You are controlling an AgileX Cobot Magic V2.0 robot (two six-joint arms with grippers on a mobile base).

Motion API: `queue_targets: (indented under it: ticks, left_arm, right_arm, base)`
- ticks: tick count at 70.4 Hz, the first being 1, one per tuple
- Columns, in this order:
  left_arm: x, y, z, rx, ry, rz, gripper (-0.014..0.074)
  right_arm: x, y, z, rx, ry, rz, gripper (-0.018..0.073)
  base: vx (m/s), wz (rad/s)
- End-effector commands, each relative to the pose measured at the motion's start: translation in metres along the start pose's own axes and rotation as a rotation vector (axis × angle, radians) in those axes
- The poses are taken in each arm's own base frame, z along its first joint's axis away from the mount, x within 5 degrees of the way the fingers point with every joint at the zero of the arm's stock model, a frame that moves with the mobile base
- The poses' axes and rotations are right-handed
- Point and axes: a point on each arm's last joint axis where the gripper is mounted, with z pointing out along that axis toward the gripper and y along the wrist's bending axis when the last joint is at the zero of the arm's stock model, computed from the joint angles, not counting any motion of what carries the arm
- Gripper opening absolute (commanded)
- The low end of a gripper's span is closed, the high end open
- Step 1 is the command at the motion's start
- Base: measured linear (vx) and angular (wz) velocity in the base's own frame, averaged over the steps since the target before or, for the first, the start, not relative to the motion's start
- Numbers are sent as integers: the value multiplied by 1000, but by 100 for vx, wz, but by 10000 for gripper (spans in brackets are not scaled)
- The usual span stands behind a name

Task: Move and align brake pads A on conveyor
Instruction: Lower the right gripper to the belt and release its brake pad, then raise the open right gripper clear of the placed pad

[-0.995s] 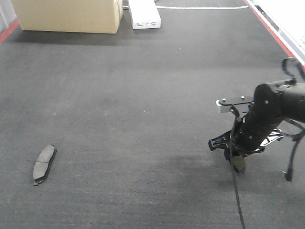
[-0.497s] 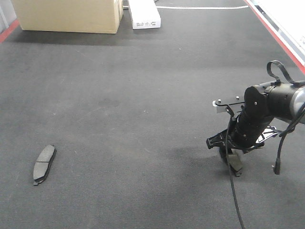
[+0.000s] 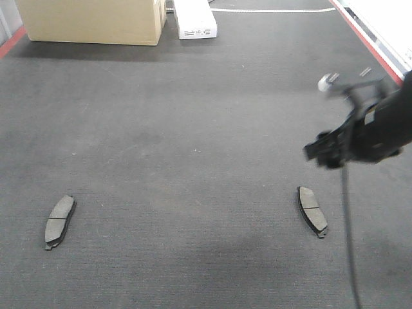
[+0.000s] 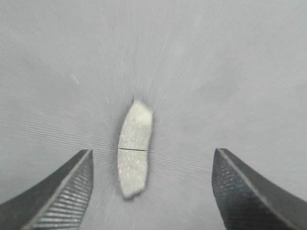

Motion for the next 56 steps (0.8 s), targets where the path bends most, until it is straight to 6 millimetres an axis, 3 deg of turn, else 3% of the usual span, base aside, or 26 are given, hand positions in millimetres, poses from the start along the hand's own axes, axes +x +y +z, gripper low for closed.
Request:
queue_targets:
  ticks: [1, 15, 34, 45, 56]
  left_arm:
    - [-12, -1, -1, 11, -77, -8, 524]
    - [-12, -1, -1, 11, -77, -8, 524]
    - [-12, -1, -1, 11, -77, -8, 524]
    - [-12, -1, -1, 11, -77, -8, 524]
    - [-12, -1, -1, 11, -77, -8, 524]
  right_arm:
    - [-2, -5, -56, 10, -174, -2, 497]
    - [16, -8, -124, 0, -370, 21, 497]
    - [48, -11, -189, 6, -567, 32, 497]
    - [78, -9, -193, 8, -686, 18, 497]
    - [120, -5, -177, 3, -773, 19, 497]
  base:
    - [0, 0]
    - [0, 0]
    - [0, 0]
    - [0, 0]
    - [0, 0]
